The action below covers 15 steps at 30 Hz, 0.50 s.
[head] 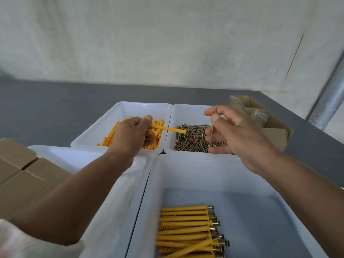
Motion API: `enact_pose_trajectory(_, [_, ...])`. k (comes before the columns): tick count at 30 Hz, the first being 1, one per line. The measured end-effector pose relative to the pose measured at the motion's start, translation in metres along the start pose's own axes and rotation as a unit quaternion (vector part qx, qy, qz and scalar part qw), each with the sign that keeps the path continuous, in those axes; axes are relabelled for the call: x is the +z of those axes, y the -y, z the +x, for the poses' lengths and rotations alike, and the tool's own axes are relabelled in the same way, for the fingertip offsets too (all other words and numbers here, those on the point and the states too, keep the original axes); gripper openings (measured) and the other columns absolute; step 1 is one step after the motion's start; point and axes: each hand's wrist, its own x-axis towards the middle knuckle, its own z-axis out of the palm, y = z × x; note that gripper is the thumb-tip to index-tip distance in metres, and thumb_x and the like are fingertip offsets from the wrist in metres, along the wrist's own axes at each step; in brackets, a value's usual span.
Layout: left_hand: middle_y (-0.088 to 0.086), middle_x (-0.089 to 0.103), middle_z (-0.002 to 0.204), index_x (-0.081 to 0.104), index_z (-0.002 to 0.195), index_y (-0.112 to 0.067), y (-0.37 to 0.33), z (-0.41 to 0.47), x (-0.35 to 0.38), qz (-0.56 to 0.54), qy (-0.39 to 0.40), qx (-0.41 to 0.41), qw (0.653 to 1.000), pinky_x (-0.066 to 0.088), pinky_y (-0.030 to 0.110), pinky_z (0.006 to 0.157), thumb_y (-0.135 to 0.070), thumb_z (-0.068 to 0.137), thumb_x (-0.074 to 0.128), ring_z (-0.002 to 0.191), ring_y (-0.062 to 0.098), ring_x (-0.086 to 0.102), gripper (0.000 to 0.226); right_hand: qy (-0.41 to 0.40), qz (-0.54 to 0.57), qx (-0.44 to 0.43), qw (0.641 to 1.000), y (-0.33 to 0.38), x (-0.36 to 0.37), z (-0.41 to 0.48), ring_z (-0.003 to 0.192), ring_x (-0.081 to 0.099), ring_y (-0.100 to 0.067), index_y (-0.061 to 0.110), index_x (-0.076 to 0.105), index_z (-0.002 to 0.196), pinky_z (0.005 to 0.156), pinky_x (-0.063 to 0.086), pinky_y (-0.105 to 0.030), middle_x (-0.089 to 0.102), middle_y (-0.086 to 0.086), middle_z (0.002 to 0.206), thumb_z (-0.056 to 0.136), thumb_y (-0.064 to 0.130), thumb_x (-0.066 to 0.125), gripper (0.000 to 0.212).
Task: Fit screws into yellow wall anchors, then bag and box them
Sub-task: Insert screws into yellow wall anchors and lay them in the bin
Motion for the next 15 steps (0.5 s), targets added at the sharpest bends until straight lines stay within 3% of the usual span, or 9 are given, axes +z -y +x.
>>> enact_pose_trajectory(6, [-0.004, 0.057, 0.052, 0.060, 0.069, -0.011, -0.002, 0.000, 0.001, -0.006, 0.006, -0.011, 1.000, 0.061, 0.035, 0.074, -0.031, 0.098, 0.057, 0.057, 0.014, 0.062, 0.035, 0.095, -0.154, -0.017, 0.983, 0.000, 0.003, -0.009, 0.057, 0.065, -0.010, 0.046, 0.069, 0.102, 0.045, 0.051, -0.025, 0.064, 0.004, 0.068, 0.096, 0.039, 0.055, 0.018])
enact_pose_trajectory(15, [-0.010, 0.055, 0.046, 0.059, 0.069, -0.010, 0.000, 0.000, 0.003, 0.008, 0.019, -0.001, 1.000, 0.061, 0.036, 0.077, -0.032, 0.098, 0.056, 0.052, 0.010, 0.060, 0.037, 0.111, -0.260, 0.008, 0.959, -0.003, 0.007, -0.011, 0.051, 0.061, -0.007, 0.042, 0.070, 0.095, 0.040, 0.045, -0.019, 0.064, 0.003, 0.070, 0.095, 0.042, 0.056, 0.014])
